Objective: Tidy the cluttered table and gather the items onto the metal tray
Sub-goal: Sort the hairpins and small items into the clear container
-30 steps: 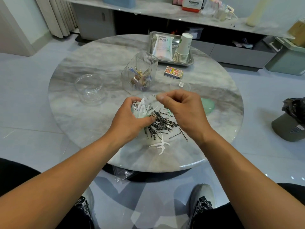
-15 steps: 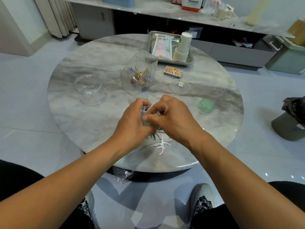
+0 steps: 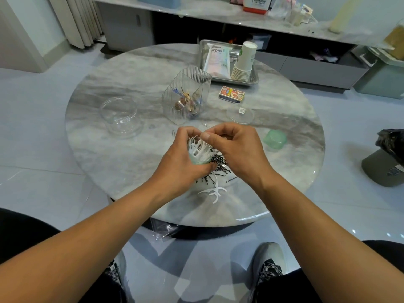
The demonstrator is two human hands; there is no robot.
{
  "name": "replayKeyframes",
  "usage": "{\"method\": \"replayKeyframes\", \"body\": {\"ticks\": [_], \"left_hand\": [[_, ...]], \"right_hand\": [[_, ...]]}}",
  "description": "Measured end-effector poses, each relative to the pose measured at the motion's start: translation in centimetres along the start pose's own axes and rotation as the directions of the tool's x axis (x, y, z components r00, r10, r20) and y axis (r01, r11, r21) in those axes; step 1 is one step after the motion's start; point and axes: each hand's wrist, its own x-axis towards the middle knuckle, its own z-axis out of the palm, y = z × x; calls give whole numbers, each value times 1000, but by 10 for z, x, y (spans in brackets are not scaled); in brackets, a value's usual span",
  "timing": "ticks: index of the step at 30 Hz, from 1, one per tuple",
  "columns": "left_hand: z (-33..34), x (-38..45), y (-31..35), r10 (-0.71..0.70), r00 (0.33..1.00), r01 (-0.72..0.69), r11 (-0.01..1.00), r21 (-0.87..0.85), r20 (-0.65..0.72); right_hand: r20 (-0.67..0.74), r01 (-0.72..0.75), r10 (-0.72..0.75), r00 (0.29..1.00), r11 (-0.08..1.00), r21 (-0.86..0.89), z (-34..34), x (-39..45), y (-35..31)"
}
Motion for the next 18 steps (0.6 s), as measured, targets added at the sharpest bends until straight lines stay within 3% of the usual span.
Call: {"method": "replayKeyframes", "body": {"ticks": [4,8,13,18], "left_hand": [[-2,-1,0,26,1000,-27,999,40,3],[-3,-1,0,31,999,-30,999,28,-29],[-3,-2,0,51,998,-50,998,40,-28],[-2,-2,-2,66,998,-66,997,35,3]], "right_hand": [[0,-3,3,1000,999,-51,-3,0,-4],[-13,-75,77,997,990,116,0,-3,-4],[4,-232,236,972,954,189,4,-3,0],[14,-229,239,971,909,347,-1,-3,-2]]}}
